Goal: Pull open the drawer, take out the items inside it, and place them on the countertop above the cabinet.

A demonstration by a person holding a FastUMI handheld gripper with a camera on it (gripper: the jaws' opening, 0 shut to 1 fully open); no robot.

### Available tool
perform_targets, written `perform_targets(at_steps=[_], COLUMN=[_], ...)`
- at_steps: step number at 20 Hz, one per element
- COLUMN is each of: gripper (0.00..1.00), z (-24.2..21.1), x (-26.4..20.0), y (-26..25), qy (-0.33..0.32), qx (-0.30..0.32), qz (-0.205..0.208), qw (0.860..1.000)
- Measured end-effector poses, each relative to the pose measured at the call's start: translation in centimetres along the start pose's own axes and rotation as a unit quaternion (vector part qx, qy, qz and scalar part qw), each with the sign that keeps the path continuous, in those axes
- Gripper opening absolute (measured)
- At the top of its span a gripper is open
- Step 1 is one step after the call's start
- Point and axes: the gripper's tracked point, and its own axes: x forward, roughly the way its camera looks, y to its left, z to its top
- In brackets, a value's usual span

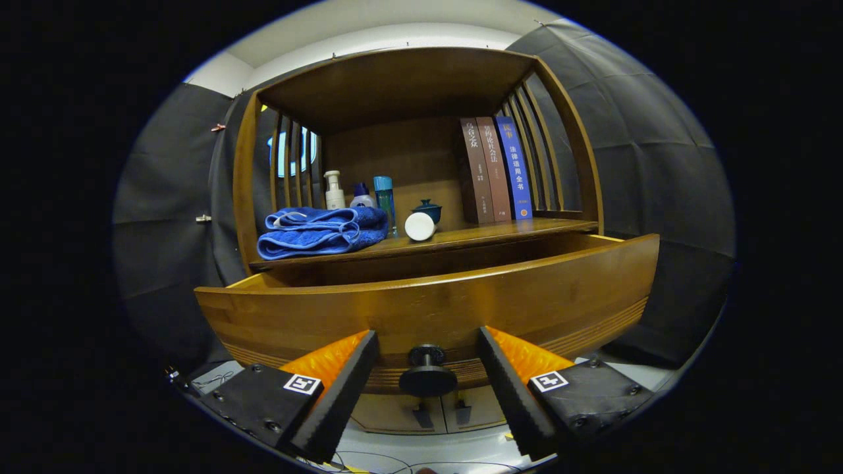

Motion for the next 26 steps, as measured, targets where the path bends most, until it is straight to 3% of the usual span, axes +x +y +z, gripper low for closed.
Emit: perform_targets(at_steps=[16,26], gripper=[0.99,0.98], z=[0.8,1.3], x=[8.6,8.8], y=[0.0,0.1], qy=[0.013,0.004], qx=[-0.011,0.002], qz=[0.0,0.007], qw=[1.0,1.0])
